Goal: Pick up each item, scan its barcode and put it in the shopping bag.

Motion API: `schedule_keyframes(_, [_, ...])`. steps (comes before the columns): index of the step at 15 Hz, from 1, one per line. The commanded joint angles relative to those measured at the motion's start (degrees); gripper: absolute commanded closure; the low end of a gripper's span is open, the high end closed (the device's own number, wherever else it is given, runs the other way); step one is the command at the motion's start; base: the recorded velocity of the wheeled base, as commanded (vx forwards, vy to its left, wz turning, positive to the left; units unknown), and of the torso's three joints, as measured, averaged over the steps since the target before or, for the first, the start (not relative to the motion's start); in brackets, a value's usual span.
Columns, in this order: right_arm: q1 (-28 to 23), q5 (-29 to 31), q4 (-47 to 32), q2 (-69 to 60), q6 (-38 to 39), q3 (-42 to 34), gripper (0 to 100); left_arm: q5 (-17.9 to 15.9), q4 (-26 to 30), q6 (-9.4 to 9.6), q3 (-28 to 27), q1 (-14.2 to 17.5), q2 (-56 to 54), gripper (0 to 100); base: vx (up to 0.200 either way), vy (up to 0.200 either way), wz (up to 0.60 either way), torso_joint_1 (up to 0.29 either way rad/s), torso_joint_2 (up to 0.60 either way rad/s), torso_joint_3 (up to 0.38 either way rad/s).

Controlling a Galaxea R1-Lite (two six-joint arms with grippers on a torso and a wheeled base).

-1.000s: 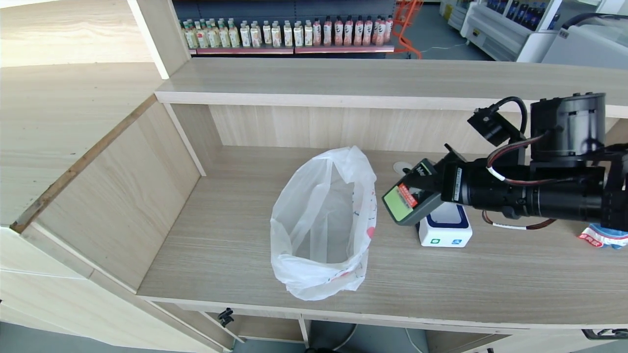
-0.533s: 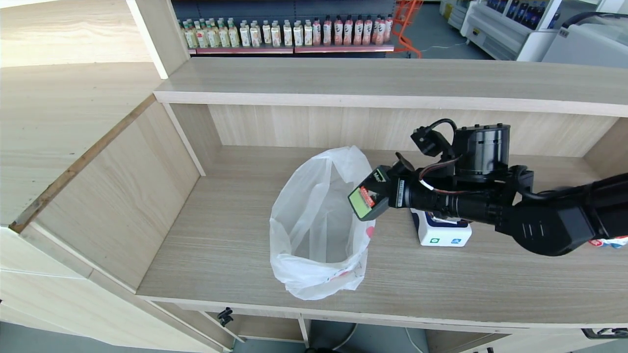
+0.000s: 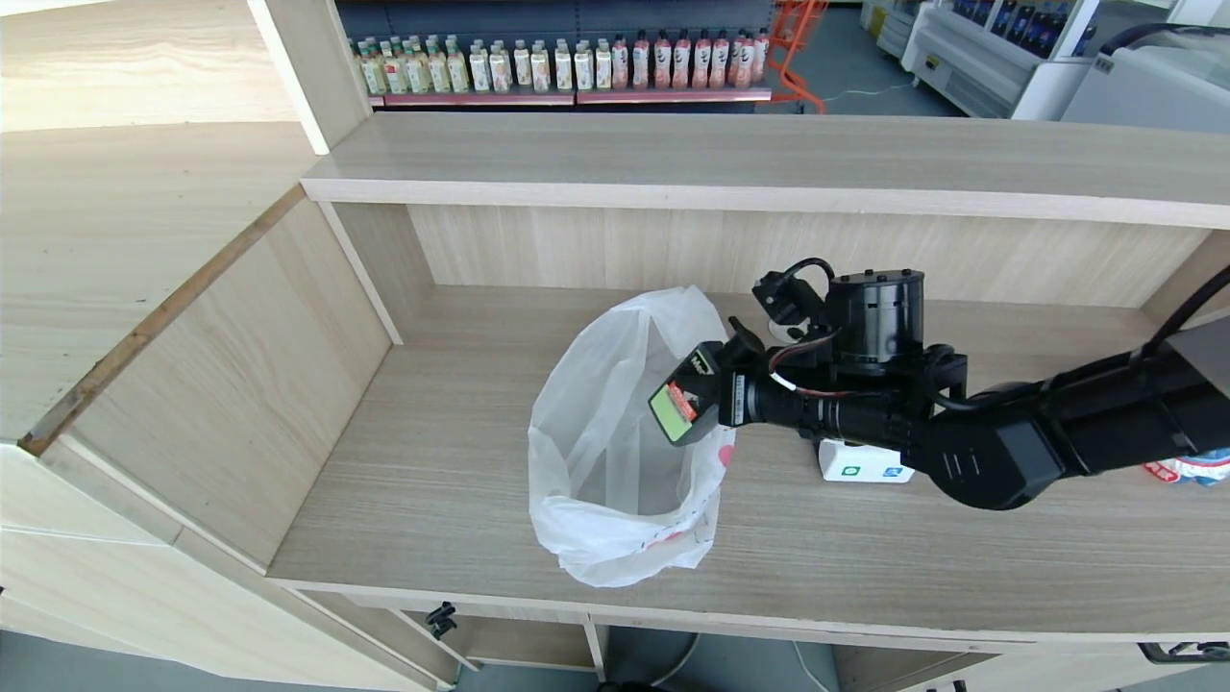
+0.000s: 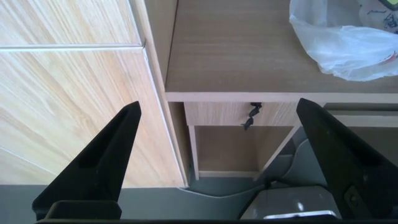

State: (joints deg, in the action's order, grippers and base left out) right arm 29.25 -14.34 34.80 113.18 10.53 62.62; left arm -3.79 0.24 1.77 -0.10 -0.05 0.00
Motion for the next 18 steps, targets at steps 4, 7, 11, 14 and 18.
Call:
schedule_keyframes(4, [1.6,0.01,1.85,3.19,-1.04,-0.22,100,0.01,0.02,-0.01,0.01,-0.04,0.09,0,0.0,0.0,0.0,0.0,0.0,0.0])
schedule_keyframes(7, [0.81,0.45,1.85,4.33,-10.27,-1.36,100,0.01,0.02,-0.01,0.01,-0.04,0.09,0,0.0,0.0,0.0,0.0,0.0,0.0])
schedule_keyframes(11, [-1.38,0.45,2.02,3.19,-18.35,-3.3,100,0.01,0.02,-0.01,0.01,-0.04,0.09,0,0.0,0.0,0.0,0.0,0.0,0.0])
schedule_keyframes(14, [-2.26,0.45,1.93,2.4,-18.62,-4.35,0,0.01,0.02,-0.01,0.01,-0.04,0.09,0,0.0,0.0,0.0,0.0,0.0,0.0])
schedule_keyframes(18, [-3.67,0.36,1.93,-0.59,-19.06,-4.97,0,0.01,0.02,-0.01,0.1,-0.04,0.09,0,0.0,0.0,0.0,0.0,0.0,0.0])
